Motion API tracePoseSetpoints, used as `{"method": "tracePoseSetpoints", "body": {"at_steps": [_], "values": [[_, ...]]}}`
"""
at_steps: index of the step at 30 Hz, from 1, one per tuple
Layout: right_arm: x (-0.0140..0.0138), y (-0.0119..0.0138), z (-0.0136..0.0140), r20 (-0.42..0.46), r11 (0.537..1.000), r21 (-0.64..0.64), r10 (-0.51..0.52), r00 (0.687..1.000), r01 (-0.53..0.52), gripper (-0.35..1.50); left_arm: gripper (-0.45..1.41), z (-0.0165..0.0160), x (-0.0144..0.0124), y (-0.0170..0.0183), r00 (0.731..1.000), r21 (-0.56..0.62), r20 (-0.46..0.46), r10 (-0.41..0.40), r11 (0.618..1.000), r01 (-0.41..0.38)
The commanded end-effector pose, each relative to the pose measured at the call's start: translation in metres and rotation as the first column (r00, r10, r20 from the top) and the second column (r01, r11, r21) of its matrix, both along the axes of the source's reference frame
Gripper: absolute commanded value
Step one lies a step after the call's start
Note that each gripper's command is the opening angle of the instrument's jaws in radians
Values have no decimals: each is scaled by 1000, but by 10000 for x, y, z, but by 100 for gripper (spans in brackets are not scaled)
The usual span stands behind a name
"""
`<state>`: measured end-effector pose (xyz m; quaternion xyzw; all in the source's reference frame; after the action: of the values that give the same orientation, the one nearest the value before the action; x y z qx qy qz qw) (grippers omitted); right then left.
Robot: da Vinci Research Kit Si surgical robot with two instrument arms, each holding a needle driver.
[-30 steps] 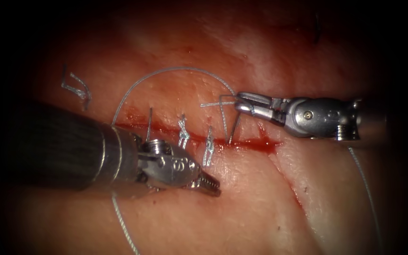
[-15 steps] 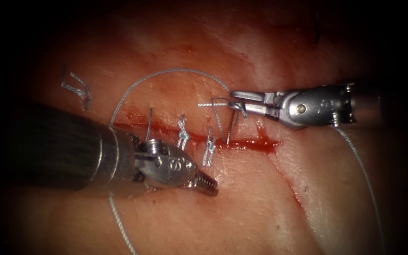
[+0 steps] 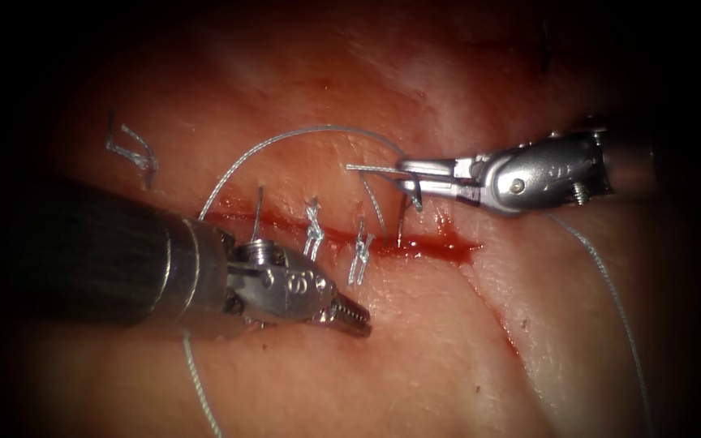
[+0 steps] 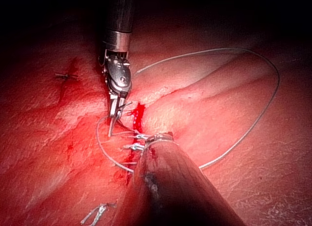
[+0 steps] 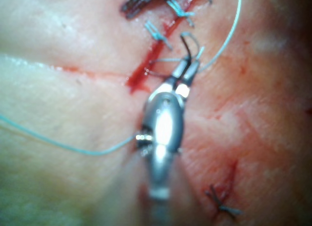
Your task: Wound Closure
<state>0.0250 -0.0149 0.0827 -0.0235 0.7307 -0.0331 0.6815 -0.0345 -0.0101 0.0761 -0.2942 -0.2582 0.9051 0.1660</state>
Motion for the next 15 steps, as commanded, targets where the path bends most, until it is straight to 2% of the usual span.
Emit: {"method": "tracePoseSetpoints", "body": {"at_steps": [1, 10, 15], "values": [[7, 1, 1, -12, 1000, 1, -2, 1000, 2, -35, -21, 6, -6, -2, 1000, -1, 1, 0, 1000, 0], [5, 5, -16, -59, 995, 98, 5, 998, 1, -35, -21, 11, -7, -4, 1000, 2, 2, 4, 1000, -4], [8, 10, -16, -40, 986, 163, 42, 998, -34, -35, -21, 11, -7, -4, 1000, 2, 1, 4, 1000, -4]]}}
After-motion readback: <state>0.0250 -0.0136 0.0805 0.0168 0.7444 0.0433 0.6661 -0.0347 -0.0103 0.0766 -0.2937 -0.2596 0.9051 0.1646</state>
